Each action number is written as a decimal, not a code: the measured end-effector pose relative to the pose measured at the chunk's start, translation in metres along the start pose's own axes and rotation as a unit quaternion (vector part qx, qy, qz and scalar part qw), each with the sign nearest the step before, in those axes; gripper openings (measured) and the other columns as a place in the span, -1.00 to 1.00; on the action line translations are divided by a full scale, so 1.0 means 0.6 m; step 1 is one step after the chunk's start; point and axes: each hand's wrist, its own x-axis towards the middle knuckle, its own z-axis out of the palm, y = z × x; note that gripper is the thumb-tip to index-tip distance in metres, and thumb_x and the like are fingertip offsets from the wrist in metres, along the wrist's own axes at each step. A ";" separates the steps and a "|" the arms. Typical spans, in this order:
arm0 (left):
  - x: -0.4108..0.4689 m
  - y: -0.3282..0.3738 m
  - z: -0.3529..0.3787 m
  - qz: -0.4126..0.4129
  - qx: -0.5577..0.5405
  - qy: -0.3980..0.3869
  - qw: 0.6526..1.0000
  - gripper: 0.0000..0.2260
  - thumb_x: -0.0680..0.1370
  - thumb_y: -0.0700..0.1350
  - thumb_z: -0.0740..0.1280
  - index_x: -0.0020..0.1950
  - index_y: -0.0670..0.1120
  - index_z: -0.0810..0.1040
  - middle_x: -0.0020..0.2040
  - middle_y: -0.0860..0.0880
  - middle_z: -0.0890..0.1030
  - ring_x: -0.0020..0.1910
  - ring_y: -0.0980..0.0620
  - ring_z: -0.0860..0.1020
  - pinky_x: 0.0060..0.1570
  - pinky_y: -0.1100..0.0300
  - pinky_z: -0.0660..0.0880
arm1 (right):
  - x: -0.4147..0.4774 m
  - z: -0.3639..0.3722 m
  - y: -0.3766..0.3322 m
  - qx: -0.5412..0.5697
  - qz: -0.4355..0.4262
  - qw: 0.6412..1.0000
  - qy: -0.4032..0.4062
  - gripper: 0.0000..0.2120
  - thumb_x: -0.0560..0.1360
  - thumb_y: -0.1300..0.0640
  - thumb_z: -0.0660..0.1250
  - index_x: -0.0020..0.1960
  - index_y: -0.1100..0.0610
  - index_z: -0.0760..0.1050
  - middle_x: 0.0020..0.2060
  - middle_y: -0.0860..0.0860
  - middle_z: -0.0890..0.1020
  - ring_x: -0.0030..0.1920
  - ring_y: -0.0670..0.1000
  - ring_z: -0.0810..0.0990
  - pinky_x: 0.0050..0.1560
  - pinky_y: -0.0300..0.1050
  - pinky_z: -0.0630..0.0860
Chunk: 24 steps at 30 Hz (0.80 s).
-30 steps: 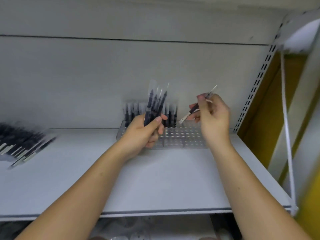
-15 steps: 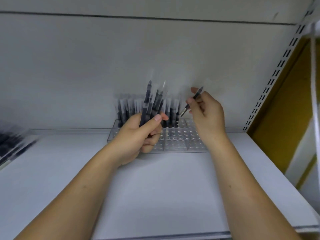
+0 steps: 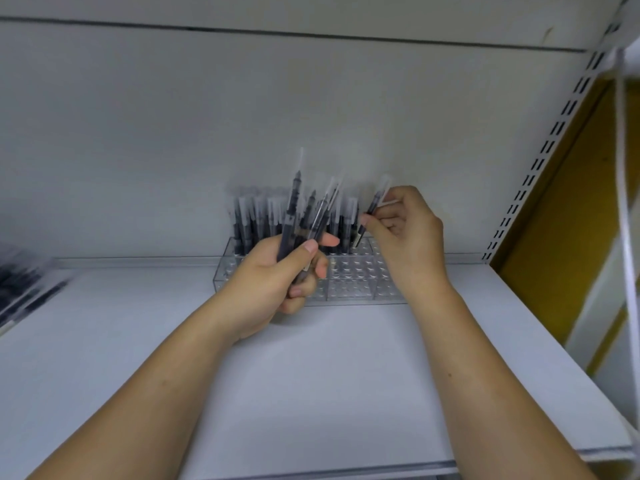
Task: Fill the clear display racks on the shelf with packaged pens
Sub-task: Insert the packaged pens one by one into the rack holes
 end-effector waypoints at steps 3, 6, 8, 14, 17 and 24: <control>0.002 -0.001 -0.002 0.008 0.007 0.010 1.000 -0.76 0.75 -0.14 0.16 0.31 -0.13 0.56 -0.17 -0.05 0.53 -0.40 0.04 0.23 -0.46 0.24 0.10 | 0.001 0.005 0.002 -0.006 -0.004 1.000 -0.016 -0.79 0.49 0.20 0.55 -0.02 0.05 0.54 -0.18 -0.07 0.66 -0.18 -0.12 0.64 -0.12 -0.31 0.57; 0.003 -0.002 -0.002 0.007 0.006 0.018 1.000 -0.76 0.75 -0.14 0.16 0.30 -0.14 0.57 -0.16 -0.05 0.52 -0.41 0.04 0.23 -0.46 0.25 0.09 | 0.002 0.010 0.004 -0.016 -0.001 0.999 -0.036 -0.85 0.49 0.22 0.54 -0.03 0.08 0.60 -0.19 -0.07 0.68 -0.18 -0.11 0.64 -0.12 -0.30 0.58; 0.004 -0.002 -0.002 0.003 0.002 0.021 1.000 -0.76 0.75 -0.13 0.16 0.30 -0.15 0.57 -0.18 -0.04 0.52 -0.41 0.04 0.23 -0.46 0.26 0.10 | 0.002 0.011 0.006 -0.027 0.009 0.998 -0.049 -0.86 0.49 0.22 0.55 -0.03 0.09 0.62 -0.19 -0.04 0.68 -0.19 -0.11 0.64 -0.15 -0.34 0.56; 0.007 -0.004 -0.004 0.000 -0.009 0.031 0.999 -0.76 0.75 -0.14 0.17 0.31 -0.16 0.57 -0.20 -0.03 0.51 -0.41 0.04 0.22 -0.47 0.28 0.11 | 0.000 0.009 0.008 -0.063 0.029 0.995 -0.073 -0.86 0.47 0.22 0.57 -0.06 0.07 0.64 -0.23 -0.08 0.67 -0.25 -0.22 0.62 -0.19 -0.44 0.52; 0.008 -0.005 -0.004 0.001 -0.003 0.025 1.000 -0.76 0.75 -0.12 0.17 0.30 -0.15 0.58 -0.20 -0.04 0.51 -0.41 0.04 0.22 -0.47 0.29 0.12 | -0.001 0.009 0.010 -0.088 0.033 0.993 -0.078 -0.89 0.46 0.20 0.57 -0.05 0.09 0.67 -0.25 -0.10 0.68 -0.25 -0.25 0.62 -0.19 -0.46 0.51; 0.008 -0.011 -0.008 0.015 0.019 0.021 0.999 -0.76 0.76 -0.13 0.16 0.27 -0.13 0.59 -0.19 -0.06 0.52 -0.44 0.03 0.25 -0.47 0.28 0.15 | -0.006 -0.004 0.013 -0.083 0.034 0.995 -0.039 -0.92 0.50 0.17 0.51 0.00 0.10 0.69 -0.25 -0.14 0.69 -0.23 -0.20 0.64 -0.13 -0.40 0.54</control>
